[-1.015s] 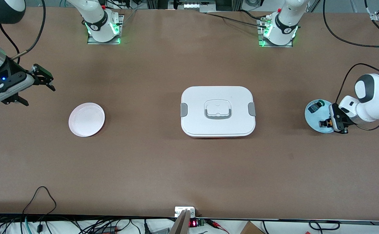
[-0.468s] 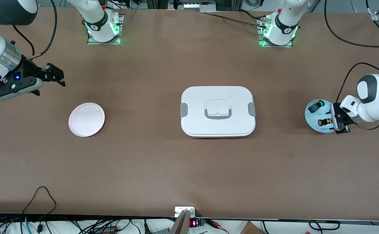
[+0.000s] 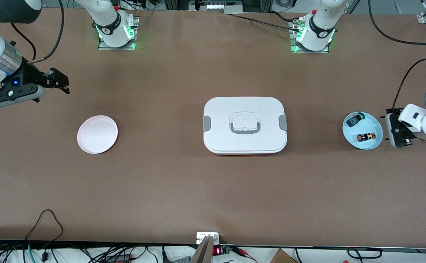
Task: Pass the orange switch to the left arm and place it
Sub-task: 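Lower the orange switch onto the blue plate and open the left gripper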
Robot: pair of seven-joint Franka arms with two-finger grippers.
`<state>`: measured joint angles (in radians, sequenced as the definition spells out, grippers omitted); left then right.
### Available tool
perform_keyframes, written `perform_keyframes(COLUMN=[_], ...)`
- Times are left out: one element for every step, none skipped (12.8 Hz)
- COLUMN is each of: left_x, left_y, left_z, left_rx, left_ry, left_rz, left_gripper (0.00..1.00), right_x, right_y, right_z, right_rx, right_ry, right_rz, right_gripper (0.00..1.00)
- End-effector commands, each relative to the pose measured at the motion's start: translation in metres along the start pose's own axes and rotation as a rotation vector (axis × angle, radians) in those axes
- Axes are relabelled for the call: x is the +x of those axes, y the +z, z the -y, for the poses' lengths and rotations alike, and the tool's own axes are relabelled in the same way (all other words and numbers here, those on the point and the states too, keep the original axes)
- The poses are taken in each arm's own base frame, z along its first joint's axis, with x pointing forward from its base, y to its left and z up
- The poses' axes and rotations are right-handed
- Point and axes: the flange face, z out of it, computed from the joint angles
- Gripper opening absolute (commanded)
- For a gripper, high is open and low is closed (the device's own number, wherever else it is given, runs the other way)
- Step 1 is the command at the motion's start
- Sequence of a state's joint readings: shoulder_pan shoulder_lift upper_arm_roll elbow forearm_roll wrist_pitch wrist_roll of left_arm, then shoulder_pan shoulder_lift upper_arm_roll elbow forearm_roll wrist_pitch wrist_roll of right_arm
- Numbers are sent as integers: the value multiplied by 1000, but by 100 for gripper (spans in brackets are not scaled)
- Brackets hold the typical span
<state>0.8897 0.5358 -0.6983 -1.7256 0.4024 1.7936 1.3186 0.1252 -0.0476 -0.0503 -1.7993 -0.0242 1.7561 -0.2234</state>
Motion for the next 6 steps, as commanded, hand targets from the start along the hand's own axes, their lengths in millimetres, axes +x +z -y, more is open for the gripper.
perform_keyframes(left_x=[16, 25, 32, 40, 51, 60], left_y=[-53, -69, -82, -93, -107, -118], left_z=[-16, -23, -29, -35, -41, -49], left_rx=[-57, -76, -80, -92, -97, -115], left_ry=[-179, -245, -291, -347, -410, -477], left_rz=[51, 69, 75, 88, 99, 116], left_gripper=[100, 100, 100, 100, 100, 100], right_x=[2, 3, 2, 6, 10, 13], right_y=[-23, -25, -25, -23, -24, -25], right_z=[2, 3, 0, -4, -7, -6], right_rx=[-24, -23, -20, -10, -11, -12], right_ry=[22, 23, 21, 32, 35, 43], right_rz=[-19, -10, -4, -4, -9, -12], right_gripper=[100, 100, 100, 100, 100, 100])
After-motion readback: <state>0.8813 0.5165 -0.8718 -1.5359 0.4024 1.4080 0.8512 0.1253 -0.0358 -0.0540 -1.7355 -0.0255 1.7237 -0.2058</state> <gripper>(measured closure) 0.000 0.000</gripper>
